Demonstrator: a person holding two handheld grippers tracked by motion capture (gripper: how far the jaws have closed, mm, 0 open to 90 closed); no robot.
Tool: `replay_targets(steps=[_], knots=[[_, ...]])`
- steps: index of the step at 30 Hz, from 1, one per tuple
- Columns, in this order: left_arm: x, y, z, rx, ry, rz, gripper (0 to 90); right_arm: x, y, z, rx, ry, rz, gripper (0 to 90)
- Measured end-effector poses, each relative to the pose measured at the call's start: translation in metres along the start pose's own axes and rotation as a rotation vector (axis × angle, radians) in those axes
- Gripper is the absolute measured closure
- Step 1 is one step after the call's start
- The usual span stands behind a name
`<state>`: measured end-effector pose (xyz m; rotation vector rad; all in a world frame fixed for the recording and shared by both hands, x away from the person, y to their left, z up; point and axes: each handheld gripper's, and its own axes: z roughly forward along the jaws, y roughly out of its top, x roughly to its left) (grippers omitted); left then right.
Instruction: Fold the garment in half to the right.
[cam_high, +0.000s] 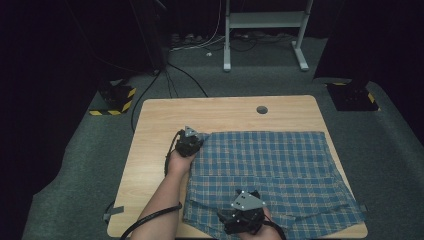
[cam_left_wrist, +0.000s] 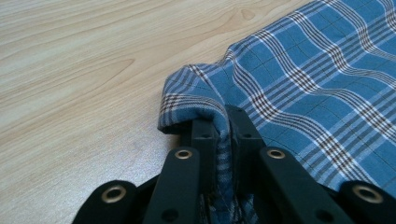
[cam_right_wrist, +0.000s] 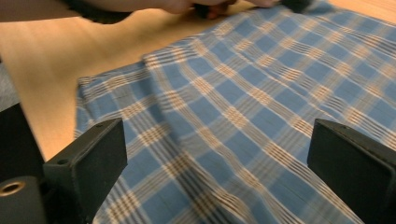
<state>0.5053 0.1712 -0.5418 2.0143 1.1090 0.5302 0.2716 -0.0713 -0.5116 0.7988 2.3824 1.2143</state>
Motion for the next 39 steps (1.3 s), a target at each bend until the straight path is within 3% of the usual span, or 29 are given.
replay_targets(steps=[6, 11, 20, 31, 39], knots=[[0.000, 0.000, 0.000, 0.000, 0.002, 0.001, 82.7, 0.017, 0.001, 0.017, 0.047, 0.042, -0.031, 5.4], [0.000, -0.001, 0.000, -0.001, 0.002, 0.000, 82.5, 0.026, 0.002, 0.023, 0.051, 0.064, -0.049, 5.4], [0.000, -0.001, 0.000, -0.001, -0.004, -0.005, 82.5, 0.030, -0.003, 0.033, 0.083, 0.097, -0.049, 4.3], [0.000, -0.001, 0.000, -0.001, 0.000, -0.003, 82.3, 0.036, -0.009, 0.043, 0.120, 0.098, -0.058, 5.8], [0.000, -0.001, 0.000, -0.001, 0.001, -0.002, 82.3, 0.039, -0.009, 0.047, 0.133, 0.092, -0.088, 16.1]])
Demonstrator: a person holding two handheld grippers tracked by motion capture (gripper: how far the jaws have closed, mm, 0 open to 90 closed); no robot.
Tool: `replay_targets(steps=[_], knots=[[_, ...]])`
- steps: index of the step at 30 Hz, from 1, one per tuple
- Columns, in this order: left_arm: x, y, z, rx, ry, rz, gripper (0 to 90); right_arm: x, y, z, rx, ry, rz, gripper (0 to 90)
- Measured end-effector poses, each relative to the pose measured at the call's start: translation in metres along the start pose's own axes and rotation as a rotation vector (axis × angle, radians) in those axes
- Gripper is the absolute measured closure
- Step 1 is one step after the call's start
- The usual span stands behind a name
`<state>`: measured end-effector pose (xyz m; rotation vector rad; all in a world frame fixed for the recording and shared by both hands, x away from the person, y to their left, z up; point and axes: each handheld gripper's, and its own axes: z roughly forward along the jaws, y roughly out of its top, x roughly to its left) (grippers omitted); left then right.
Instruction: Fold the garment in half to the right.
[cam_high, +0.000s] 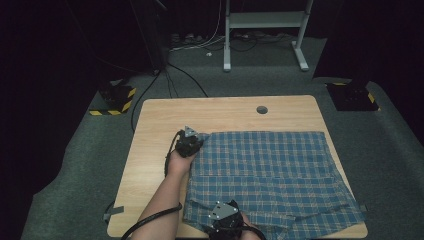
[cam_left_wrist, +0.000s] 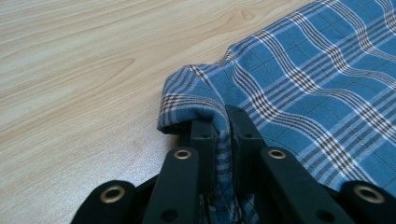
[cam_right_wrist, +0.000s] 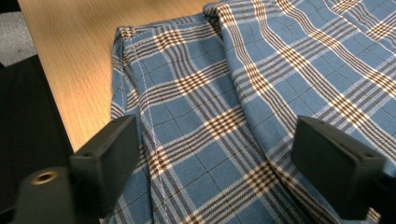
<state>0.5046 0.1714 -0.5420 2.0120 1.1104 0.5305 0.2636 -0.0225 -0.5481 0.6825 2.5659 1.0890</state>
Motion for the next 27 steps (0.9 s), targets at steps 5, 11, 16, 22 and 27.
replay_targets(steps=[5, 11, 16, 22, 27], knots=[[0.0000, 0.0000, 0.0000, 0.000, 0.000, -0.002, 82.2, -0.0027, 0.0005, -0.0016, -0.005, -0.012, 0.017, 28.8], [-0.0012, 0.0000, 0.0000, -0.001, 0.008, 0.007, 82.1, -0.0047, 0.0012, -0.0036, -0.012, -0.054, 0.020, 47.5], [-0.0014, 0.0000, 0.0000, -0.001, 0.009, 0.007, 82.2, -0.0056, 0.0024, -0.0035, -0.009, -0.082, 0.027, 61.5], [-0.0017, -0.0001, 0.0000, -0.001, 0.008, 0.007, 82.1, -0.0084, 0.0037, -0.0030, 0.002, -0.128, 0.032, 77.0], [-0.0018, 0.0000, 0.0000, -0.001, 0.008, 0.007, 82.2, -0.0099, 0.0029, -0.0026, -0.007, -0.142, 0.039, 82.6]])
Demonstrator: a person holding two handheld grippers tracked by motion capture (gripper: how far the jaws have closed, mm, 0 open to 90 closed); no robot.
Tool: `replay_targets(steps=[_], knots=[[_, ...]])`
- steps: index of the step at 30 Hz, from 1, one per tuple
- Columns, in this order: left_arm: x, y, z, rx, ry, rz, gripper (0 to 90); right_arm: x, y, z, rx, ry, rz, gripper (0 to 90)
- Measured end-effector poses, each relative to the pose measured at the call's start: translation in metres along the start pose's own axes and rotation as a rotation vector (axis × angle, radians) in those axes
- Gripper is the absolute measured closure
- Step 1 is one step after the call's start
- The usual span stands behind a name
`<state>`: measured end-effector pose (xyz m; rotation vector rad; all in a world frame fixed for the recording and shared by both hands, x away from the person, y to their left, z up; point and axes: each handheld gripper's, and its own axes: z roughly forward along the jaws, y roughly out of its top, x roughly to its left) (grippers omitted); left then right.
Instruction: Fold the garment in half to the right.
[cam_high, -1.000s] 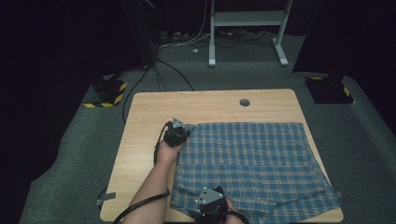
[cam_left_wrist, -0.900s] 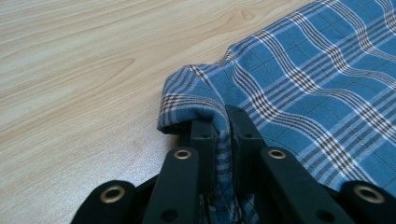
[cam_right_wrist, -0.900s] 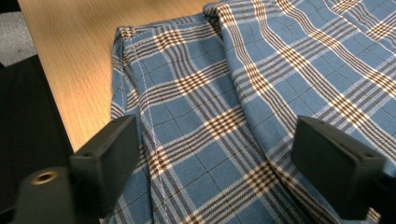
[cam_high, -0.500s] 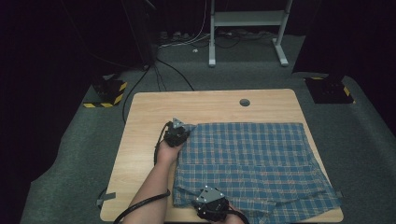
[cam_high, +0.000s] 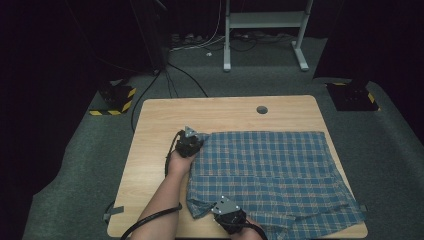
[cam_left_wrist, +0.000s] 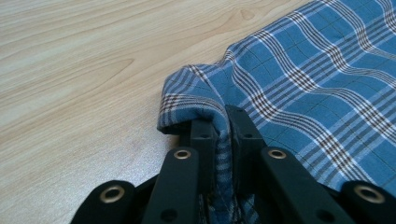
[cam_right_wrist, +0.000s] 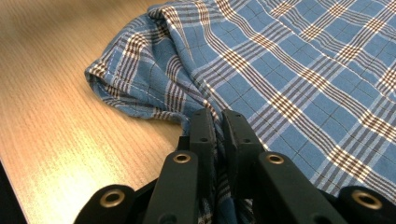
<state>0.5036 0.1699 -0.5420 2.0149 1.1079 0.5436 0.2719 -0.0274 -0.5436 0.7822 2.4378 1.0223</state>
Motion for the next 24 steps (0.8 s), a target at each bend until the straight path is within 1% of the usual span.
replay_targets(steps=[5, 7, 9, 10, 12, 16, 18, 20, 24], knots=[[-0.001, 0.000, 0.000, 0.003, 0.003, 0.005, 82.7, -0.003, 0.002, -0.002, -0.004, 0.011, 0.010, 84.1], [0.001, 0.001, 0.000, 0.008, -0.008, -0.004, 82.8, -0.003, 0.005, -0.007, -0.023, 0.006, 0.006, 84.3], [0.001, 0.002, -0.002, 0.018, -0.013, 0.002, 83.2, -0.004, 0.009, -0.013, -0.043, 0.000, 0.002, 84.2], [0.001, 0.002, -0.002, 0.022, -0.013, -0.001, 83.6, -0.004, 0.011, -0.016, -0.055, -0.004, -0.006, 84.2], [0.002, 0.000, -0.005, 0.020, -0.008, -0.020, 84.4, -0.005, 0.014, -0.020, -0.071, -0.005, -0.008, 84.2], [0.009, -0.003, -0.013, 0.001, -0.010, -0.057, 85.4, -0.006, 0.021, -0.028, -0.099, 0.000, -0.018, 84.3], [0.014, -0.003, -0.018, -0.006, -0.013, -0.086, 85.7, -0.005, 0.025, -0.030, -0.108, 0.011, -0.019, 84.4], [0.018, -0.001, -0.024, -0.013, -0.012, -0.093, 85.7, -0.004, 0.028, -0.032, -0.117, 0.023, -0.021, 84.4], [0.026, 0.007, -0.040, -0.029, -0.006, -0.083, 85.9, -0.002, 0.038, -0.034, -0.137, 0.044, -0.016, 84.4]])
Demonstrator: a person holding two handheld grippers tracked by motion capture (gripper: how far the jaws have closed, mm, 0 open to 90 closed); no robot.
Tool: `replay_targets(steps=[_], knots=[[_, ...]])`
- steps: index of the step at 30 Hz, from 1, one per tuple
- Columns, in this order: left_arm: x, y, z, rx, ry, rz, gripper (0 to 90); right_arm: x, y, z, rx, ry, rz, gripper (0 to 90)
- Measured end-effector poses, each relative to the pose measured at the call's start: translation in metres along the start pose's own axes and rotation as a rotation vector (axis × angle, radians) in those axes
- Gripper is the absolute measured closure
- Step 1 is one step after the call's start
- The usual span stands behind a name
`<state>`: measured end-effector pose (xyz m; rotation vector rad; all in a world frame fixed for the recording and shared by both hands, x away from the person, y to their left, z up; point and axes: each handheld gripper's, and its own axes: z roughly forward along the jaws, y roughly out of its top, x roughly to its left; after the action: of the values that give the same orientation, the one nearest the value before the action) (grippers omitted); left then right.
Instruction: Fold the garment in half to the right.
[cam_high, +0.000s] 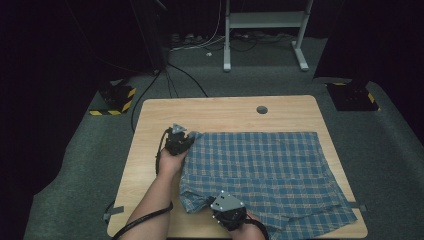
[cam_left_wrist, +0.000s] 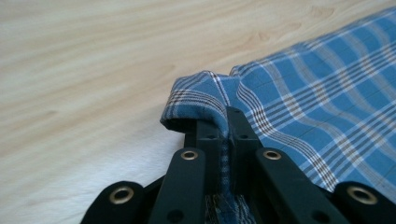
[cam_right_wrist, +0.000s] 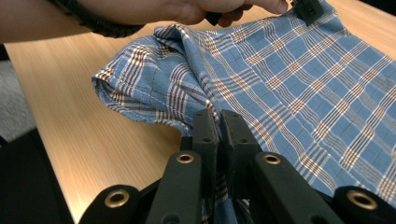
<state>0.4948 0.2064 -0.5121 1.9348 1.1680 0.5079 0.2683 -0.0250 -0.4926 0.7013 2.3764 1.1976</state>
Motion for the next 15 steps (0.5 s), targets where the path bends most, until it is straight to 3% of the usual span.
replay_targets(steps=[7, 15], knots=[[0.015, 0.016, -0.032, -0.018, 0.011, 0.008, 86.2, 0.005, 0.026, -0.004, -0.053, 0.013, -0.003, 84.4], [0.036, 0.040, -0.090, -0.071, 0.051, 0.026, 86.3, 0.022, 0.064, -0.009, -0.134, 0.025, -0.043, 84.5]])
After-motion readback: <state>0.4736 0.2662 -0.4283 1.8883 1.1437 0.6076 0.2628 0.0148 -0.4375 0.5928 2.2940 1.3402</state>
